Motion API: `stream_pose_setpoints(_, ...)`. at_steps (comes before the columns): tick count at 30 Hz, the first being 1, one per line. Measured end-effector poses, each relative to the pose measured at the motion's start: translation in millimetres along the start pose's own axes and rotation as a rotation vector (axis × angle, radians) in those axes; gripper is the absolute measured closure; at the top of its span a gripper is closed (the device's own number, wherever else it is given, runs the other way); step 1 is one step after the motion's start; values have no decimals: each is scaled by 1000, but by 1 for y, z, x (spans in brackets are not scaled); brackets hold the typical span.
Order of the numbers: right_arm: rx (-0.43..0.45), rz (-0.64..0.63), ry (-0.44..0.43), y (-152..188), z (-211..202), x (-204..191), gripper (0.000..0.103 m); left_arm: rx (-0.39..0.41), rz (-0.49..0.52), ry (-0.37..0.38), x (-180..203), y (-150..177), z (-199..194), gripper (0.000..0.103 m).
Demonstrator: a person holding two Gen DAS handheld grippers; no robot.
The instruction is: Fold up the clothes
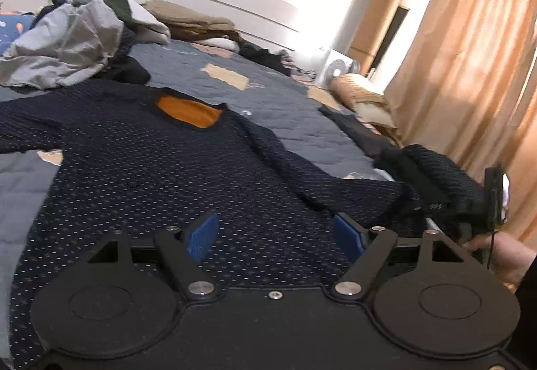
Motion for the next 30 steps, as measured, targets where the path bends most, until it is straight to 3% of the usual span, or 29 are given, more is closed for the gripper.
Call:
stream_pose_setpoints(5,151,46,133,-54,-13,37,98,12,0,2,-2,-4,-2,29)
stream_pose_setpoints(10,284,-17,271,-110,-24,62,97,21,-25,5,-7,-9,0,29)
stream_pose_setpoints(12,282,-110,322,-118,-10,60,93,15,-27,4,-8,-9,3,29)
stream_pose_setpoints(14,223,-181,322,-117,13,54,93,6,-27,2,-10,-9,6,29)
stream_pose_setpoints(20,6,-148,255,-97,41,47,81,-9,-31,1,-13,-9,11,29)
stream_pose_setpoints(25,4,-156,243,-91,11,35,65,-7,-42,4,-15,-10,7,29)
stream_pose_setpoints(30,52,-176,209,-89,-29,20,60,14,-52,7,-15,-17,0,28)
Point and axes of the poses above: each gripper's, at about its wrist camera, not at the fingertips, and z roughly the way its jaws point, x to its right, y to its underside, the point moved 5 cm from there along z, roughly the way its jaws point, and after that the axes turned 1 degree about -x, right-handed, at the moved point
